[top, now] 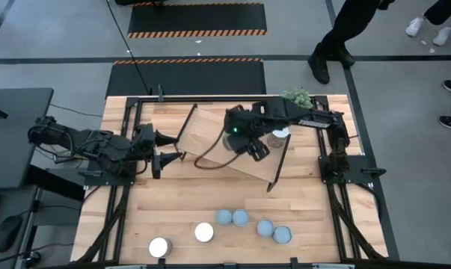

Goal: Pick and place cans onto a shelf
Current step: Put the canned oranges on the shelf

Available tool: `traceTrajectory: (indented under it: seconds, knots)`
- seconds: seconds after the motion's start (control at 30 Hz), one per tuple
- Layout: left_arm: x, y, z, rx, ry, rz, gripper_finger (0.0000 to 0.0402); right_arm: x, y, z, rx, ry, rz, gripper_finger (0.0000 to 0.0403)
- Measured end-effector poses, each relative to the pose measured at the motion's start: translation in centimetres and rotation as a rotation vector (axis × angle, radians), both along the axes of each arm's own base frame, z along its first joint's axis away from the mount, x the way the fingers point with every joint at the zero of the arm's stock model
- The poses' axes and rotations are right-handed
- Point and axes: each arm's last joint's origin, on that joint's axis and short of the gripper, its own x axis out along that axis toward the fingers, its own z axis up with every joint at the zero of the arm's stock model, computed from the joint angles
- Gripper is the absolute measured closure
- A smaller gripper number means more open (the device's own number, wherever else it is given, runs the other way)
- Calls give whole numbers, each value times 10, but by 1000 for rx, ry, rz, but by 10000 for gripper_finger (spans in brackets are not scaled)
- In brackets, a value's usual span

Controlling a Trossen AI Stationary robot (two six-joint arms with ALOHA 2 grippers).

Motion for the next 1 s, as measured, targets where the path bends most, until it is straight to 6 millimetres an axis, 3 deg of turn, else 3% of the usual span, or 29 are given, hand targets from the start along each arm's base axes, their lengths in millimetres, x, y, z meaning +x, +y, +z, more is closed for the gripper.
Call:
traceTrajectory:
  seconds: [0.2,0.43,1.0]
  knots:
    - [1,7,-2,9,25,40,134,-2,-30,-2,95,4,-96,88]
    - [2,14,-4,48,54,71,134,1,-51,-22,192,66,-227,88]
    - [2,19,-6,58,80,97,134,5,-9,-24,376,65,-383,88]
